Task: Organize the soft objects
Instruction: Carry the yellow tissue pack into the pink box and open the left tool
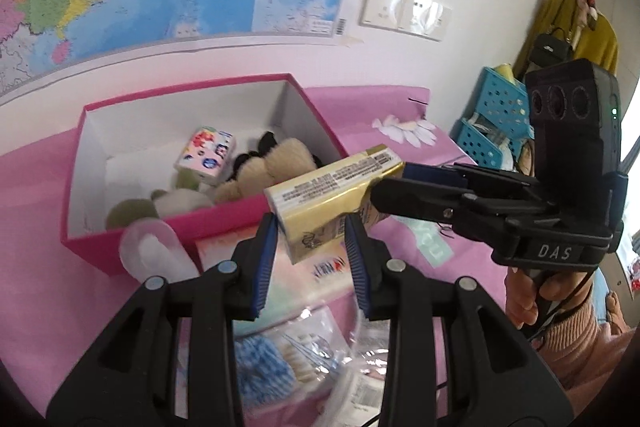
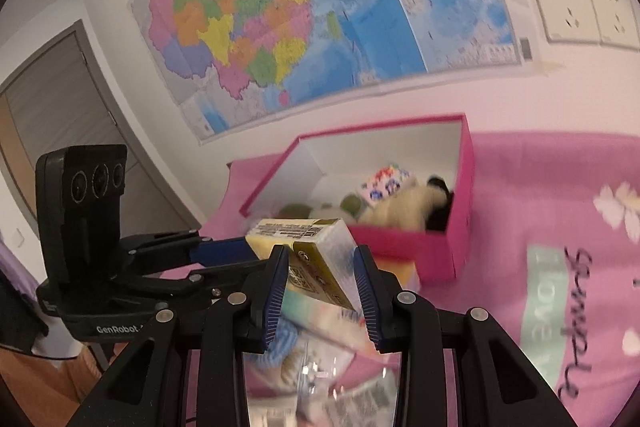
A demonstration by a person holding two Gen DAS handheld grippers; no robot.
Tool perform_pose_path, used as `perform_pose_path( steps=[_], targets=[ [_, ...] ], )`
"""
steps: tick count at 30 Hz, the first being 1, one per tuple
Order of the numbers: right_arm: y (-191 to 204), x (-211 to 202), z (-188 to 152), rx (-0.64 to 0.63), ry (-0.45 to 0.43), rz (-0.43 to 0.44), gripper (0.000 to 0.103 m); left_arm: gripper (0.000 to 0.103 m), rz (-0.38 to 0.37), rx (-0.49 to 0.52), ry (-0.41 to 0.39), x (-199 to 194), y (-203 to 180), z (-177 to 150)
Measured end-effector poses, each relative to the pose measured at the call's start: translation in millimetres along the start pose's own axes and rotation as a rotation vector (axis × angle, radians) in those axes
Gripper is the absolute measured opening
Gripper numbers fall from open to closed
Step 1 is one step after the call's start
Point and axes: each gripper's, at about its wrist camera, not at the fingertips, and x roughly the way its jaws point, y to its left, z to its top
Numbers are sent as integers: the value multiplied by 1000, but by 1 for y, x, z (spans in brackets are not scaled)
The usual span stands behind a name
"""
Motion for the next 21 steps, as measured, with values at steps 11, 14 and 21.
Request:
perform_pose_path(
  steps=[11, 14, 21],
  targets=[
    [-9, 44, 42, -1, -3, -8, 34, 37, 79, -65, 17, 26, 33, 32],
    [-13, 58, 48, 10, 9, -10, 35, 37, 101, -79, 35, 36, 43, 38],
    [-23, 92, 55, 42, 49, -52, 36, 37, 152, -135, 92, 60, 63, 47]
  ],
)
